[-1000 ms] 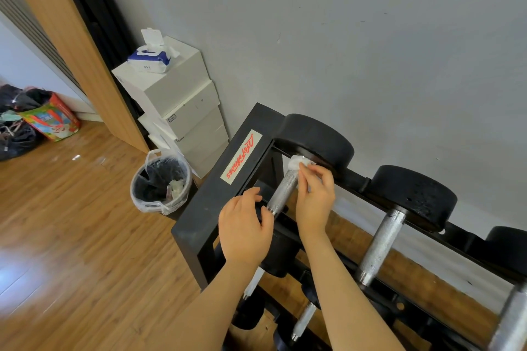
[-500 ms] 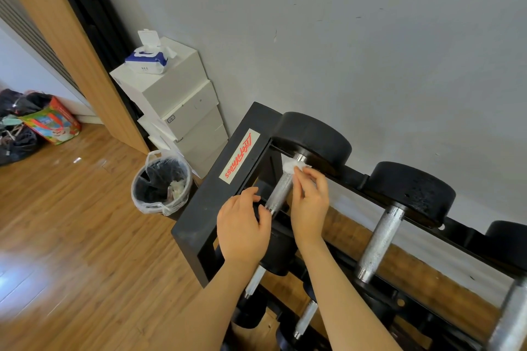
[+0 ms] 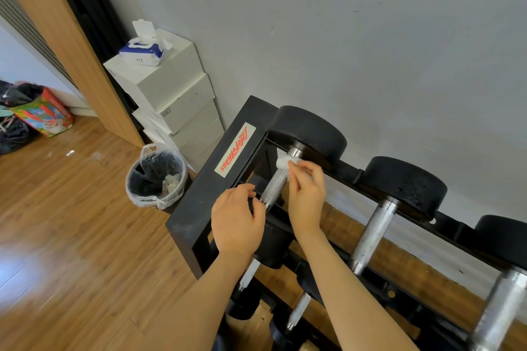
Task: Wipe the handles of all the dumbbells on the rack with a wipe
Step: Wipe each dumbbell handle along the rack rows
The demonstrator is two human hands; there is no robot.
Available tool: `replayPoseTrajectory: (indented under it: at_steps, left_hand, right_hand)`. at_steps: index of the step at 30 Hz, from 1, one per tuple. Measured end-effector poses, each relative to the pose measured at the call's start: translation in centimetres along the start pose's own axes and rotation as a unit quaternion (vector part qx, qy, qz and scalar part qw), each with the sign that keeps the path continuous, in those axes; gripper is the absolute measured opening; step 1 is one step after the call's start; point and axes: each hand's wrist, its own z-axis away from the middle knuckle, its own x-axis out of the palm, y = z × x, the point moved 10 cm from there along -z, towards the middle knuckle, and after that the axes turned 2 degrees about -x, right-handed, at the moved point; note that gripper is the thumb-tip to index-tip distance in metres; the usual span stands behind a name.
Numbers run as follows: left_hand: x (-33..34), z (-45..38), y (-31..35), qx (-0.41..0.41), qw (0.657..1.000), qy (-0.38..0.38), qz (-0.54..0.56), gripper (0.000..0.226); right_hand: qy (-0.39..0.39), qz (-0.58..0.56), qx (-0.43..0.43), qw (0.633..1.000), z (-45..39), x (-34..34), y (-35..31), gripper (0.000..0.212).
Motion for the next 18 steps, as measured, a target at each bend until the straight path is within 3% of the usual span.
replayPoseTrajectory:
  at_steps: [5, 14, 18]
  left_hand:
    - [0.1, 0.0, -0.2, -0.002, 1.0, 0.002, 0.003, 0.025]
    - [0.7, 1.0, -1.2, 0.025, 1.0, 0.008, -0.015, 0.028]
    - [0.6, 1.9, -1.8, -0.002, 1.0, 0.03, -0.006, 0.041]
  right_hand:
    - [0.033, -0.009, 0.044, 0.998, -1.0, -0.2, 0.3, 0.02]
    - [-0.029, 0.021, -0.007, 0.999, 0.1, 0.5, -0.3, 0.022]
    - [-0.006, 0.028, 0.021, 0.999, -1.3, -0.1, 0.1, 0.022]
